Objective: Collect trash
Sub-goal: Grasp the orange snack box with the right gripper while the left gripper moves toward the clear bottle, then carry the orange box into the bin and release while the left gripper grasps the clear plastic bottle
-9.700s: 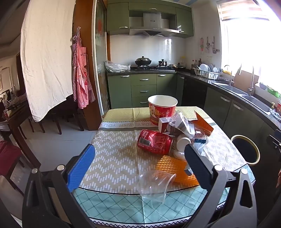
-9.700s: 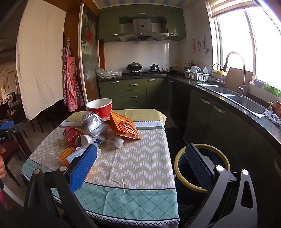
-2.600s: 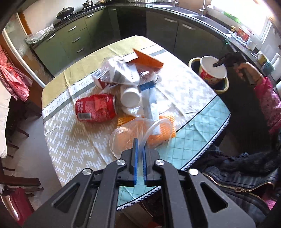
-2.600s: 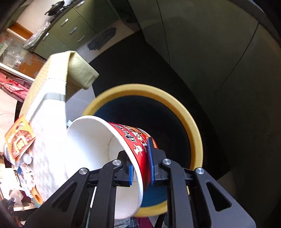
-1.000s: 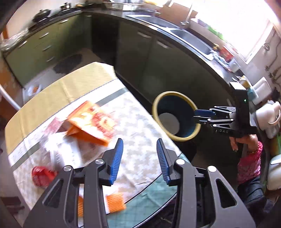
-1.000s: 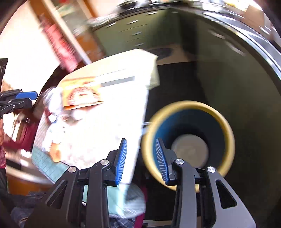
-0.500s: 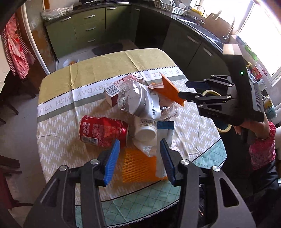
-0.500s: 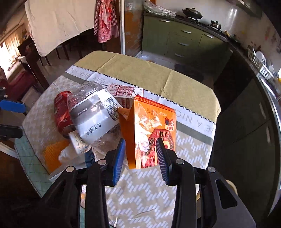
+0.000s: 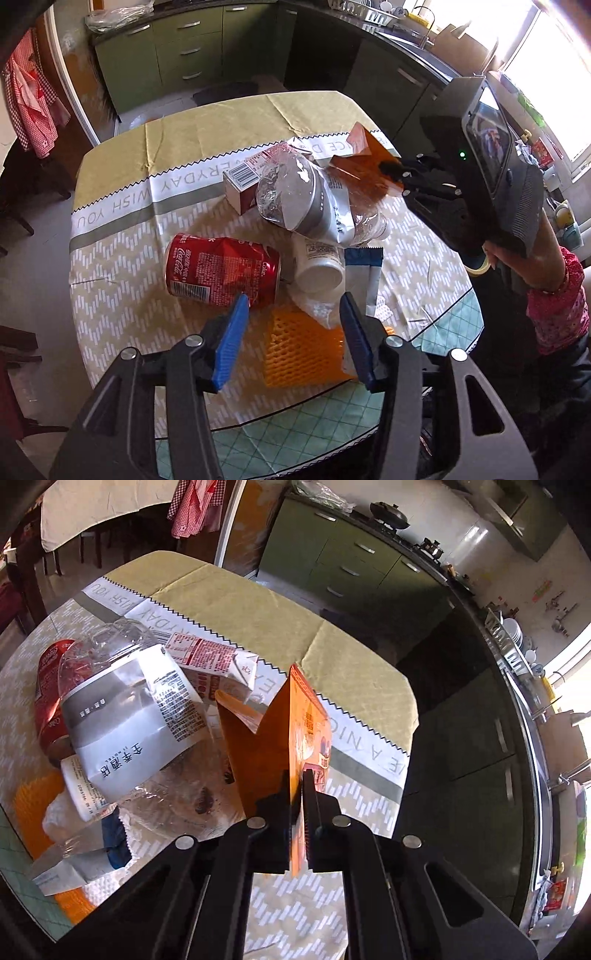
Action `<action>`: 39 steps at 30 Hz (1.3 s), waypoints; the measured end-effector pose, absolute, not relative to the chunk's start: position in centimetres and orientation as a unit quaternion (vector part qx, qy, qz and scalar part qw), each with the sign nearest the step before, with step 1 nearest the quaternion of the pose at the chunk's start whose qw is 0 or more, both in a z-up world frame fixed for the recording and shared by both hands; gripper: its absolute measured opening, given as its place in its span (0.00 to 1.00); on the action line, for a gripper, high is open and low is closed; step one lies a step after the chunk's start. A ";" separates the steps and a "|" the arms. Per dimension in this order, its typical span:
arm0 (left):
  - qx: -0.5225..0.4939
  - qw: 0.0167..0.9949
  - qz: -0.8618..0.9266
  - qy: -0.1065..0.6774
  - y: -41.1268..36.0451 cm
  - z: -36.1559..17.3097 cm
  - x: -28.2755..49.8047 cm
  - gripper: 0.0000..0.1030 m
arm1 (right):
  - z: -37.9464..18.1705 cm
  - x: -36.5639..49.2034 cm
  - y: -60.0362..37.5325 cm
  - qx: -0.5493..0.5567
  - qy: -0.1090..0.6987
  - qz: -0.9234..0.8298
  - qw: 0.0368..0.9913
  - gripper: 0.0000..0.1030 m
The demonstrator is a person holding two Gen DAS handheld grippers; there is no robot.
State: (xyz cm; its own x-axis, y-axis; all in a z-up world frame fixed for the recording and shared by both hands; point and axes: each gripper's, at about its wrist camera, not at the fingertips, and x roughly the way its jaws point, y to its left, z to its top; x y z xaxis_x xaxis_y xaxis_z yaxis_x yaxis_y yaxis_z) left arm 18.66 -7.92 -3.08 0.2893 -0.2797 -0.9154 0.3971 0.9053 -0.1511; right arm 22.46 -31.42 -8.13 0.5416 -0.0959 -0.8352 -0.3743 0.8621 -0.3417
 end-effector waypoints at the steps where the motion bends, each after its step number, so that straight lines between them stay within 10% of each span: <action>1: 0.054 0.801 -0.212 0.558 -8.0 -3.1 18.7 0.49 | -7.7 22.4 -31.8 -0.244 0.467 0.083 0.846 0.03; 21: -0.048 0.757 -0.202 0.619 -9.2 -6.6 29.3 0.71 | -1.5 14.9 -47.9 -0.106 0.473 0.039 0.874 0.03; 39: -0.138 0.712 -0.252 0.641 -10.1 -9.3 30.8 0.52 | -1.4 14.8 -47.9 -0.102 0.471 0.044 0.875 0.03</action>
